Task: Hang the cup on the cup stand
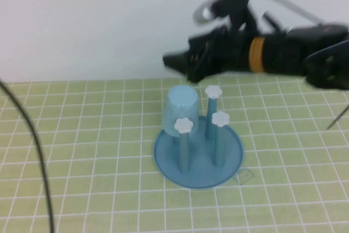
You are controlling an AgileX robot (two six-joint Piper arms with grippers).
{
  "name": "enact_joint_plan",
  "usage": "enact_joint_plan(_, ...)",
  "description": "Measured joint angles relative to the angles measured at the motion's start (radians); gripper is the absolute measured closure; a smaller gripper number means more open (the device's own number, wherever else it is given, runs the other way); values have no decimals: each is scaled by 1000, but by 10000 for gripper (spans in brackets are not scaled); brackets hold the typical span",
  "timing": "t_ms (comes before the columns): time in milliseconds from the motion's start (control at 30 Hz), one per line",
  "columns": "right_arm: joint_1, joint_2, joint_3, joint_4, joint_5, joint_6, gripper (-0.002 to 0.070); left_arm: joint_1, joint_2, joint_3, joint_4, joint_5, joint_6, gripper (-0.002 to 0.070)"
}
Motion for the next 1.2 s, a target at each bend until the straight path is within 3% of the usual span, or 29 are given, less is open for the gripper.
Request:
enact_joint_plan(133,0,-158,0,-60,16,69,202,81,-110,65,0,-25,0,675)
enact_joint_plan(200,0,-242,0,-95,18,110,319,117,-185,112,-15,-18,-2,675)
enact_joint_plan(300,0,-353,0,-141,16,175,554,159,-302,224,-44,-99,-4,675)
enact_joint_plan(400,0,-448,0,-155,-1,221,639,190,-415,413,-44,-287,-6,675)
enact_joint_plan(600,0,-572,0,-161,-109,250,671,248,-638,739,-32,-366,-6,675)
enact_joint_plan(733,0,-588,0,-169,-164,192,674,263,-641,886,-1,-468,-6,675)
enact_joint_plan(867,2,-590,0,-177,-158,136,675,266,-641,883,6,-386,-5,675)
enact_joint_plan(1067,0,-612,5,-177,0,15,676,266,-639,887,2,-299,-10,675)
enact_joint_plan(1200,-67,-665,60,-177,70,-4,677,266,-639,887,-10,-189,16,675)
